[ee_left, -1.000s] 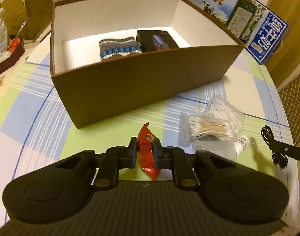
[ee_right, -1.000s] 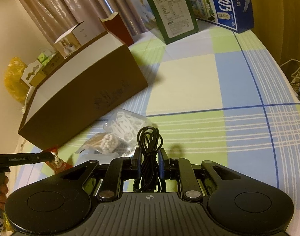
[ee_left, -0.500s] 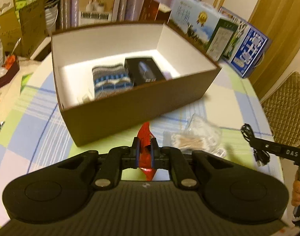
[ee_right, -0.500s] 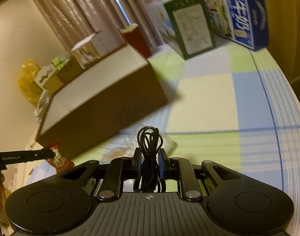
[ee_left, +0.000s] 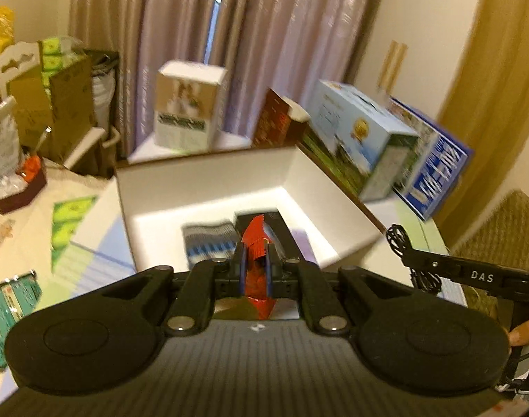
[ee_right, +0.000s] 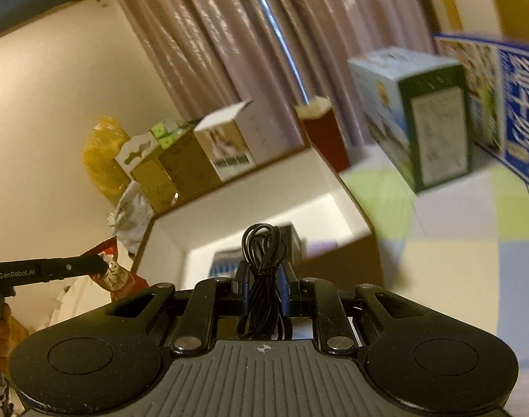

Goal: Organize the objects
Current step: 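Carry candy packet in left tool and cable in right tool into brown box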

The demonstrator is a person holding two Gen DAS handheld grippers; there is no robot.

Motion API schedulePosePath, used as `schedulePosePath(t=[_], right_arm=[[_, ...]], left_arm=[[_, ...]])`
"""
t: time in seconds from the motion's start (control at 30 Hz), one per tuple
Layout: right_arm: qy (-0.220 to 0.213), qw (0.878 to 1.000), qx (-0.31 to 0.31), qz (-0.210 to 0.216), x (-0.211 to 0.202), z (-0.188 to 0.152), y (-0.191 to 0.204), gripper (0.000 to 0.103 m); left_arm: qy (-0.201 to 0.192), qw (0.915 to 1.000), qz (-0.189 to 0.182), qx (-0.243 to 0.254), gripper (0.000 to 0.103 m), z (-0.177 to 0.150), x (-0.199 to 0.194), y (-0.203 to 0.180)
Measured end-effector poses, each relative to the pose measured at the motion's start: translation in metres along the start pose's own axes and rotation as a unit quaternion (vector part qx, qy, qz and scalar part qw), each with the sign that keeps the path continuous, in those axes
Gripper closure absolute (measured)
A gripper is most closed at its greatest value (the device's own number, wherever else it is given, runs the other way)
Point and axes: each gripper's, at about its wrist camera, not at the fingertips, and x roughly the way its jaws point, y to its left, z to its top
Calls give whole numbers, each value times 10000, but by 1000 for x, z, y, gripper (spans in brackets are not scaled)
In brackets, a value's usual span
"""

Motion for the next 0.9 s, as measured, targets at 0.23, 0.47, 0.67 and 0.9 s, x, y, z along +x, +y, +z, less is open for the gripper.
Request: schedulePosePath(t=[0.23, 0.47, 0.67, 0.9], right_arm=[[-20, 9997, -232, -81, 43, 34, -2, 89], [198, 9990, -269, -296, 81, 44, -18, 89], [425, 9974, -267, -527, 104, 42, -31, 89], [548, 9959, -230, -689, 116, 40, -42, 89]], left_arm=[[50, 9988, 451, -178, 96, 25, 33, 30], [453, 9957, 734, -338, 96, 31, 79, 55], [759, 9931, 846, -286, 94, 31, 110, 61], [930, 9916, 870, -224, 82, 29, 125, 63]])
